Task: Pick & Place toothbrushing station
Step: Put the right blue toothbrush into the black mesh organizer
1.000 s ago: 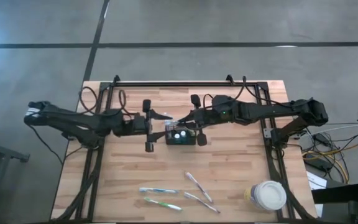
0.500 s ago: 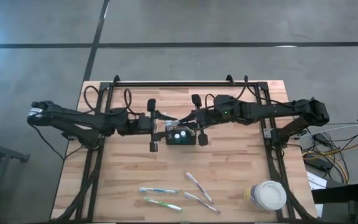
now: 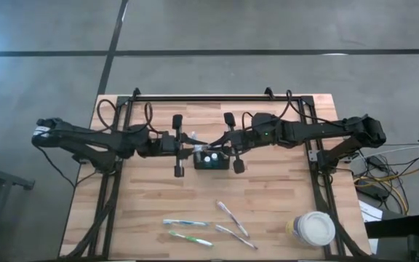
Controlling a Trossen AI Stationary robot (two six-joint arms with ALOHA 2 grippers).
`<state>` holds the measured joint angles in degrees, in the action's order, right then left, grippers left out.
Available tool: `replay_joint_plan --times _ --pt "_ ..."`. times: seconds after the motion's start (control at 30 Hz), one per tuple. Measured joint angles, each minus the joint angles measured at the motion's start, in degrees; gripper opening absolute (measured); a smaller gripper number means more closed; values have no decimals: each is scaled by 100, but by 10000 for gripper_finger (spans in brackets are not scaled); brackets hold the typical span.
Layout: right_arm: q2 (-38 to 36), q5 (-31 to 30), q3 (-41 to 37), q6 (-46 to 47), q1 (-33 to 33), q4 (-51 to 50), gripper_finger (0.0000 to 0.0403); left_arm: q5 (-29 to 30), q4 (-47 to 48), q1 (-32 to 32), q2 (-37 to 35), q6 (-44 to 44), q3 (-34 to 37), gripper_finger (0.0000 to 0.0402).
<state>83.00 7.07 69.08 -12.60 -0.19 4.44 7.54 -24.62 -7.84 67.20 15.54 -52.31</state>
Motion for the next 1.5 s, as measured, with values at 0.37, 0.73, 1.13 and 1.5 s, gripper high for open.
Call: replay_joint_plan --times 0.37,0.73,1.13,1.5 --pt "-264 -167 0 208 -57 -455 117 8 666 -18 -340 167 -44 17" --pt "-2021 -442 -984 299 -70 -570 156 322 1904 -24 -1937 -276 437 17" --pt "-4612 -403 -2619 521 -62 -686 20 354 1718 -13 -3672 -722 2145 17" --pt "-6417 -557 -4160 734 -63 -552 8 359 760 -13 -4140 -715 3236 17"
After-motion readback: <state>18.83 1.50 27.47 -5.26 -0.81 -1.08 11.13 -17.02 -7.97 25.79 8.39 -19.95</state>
